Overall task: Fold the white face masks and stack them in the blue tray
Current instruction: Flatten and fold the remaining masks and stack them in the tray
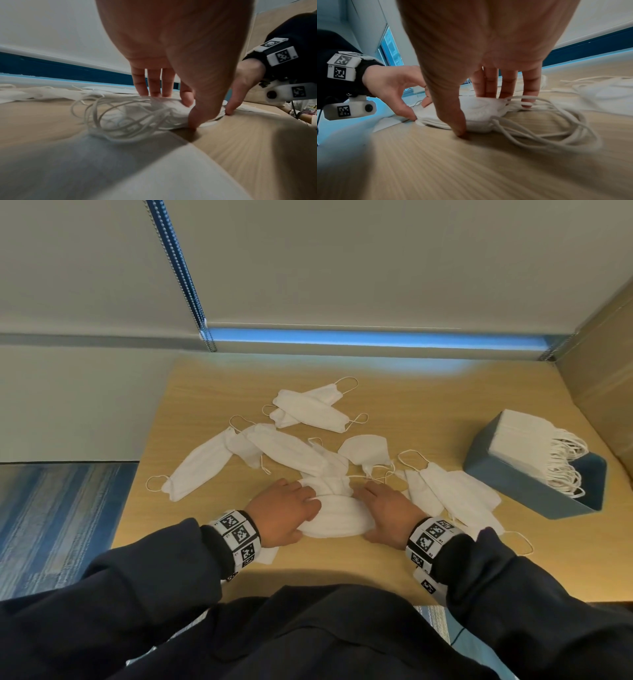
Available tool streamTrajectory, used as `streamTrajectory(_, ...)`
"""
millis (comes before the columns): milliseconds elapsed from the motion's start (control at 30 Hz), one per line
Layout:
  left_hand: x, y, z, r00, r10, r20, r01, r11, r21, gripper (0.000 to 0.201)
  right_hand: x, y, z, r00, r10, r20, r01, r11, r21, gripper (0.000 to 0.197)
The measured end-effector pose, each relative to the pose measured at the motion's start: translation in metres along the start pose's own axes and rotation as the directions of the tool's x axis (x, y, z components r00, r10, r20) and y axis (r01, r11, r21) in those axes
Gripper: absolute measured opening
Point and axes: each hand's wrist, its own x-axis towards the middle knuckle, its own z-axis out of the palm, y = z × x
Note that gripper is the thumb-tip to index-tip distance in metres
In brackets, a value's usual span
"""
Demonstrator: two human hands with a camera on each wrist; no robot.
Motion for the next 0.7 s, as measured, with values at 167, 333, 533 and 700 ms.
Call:
streamTrajectory(167,0.001,-0.003,0.002,0.999,0.03,-0.017,-0.03,0.999,0.017,0.027,0.001,0.003,-0.002,1.0,-0.022,0.007,0.022,1.0,-0.007,0.082)
streamTrajectory(333,0.001,-0.033,-0.019,0.985,-0.142,-0.101,0.083,0.892,-0.444,0.032,-0.005,0.016,-0.023,0.989,0.131,-0.069,-0.087,0.894,0.44,0.079)
streamTrajectory(533,0.024,-0.096,-0.043,0.874,-0.428,-0.23,0.292,0.841,-0.455,0.015,-0.031,0.075,-0.036,0.763,0.599,-0.244,-0.426,0.75,0.506,0.034)
streamTrajectory(700,0.049,-0.121,-0.05,0.912,-0.397,-0.104,0.346,0.88,-0.326,0.05,-0.054,0.106,-0.027,0.673,0.74,0.018,-0.719,0.648,0.251,0.079)
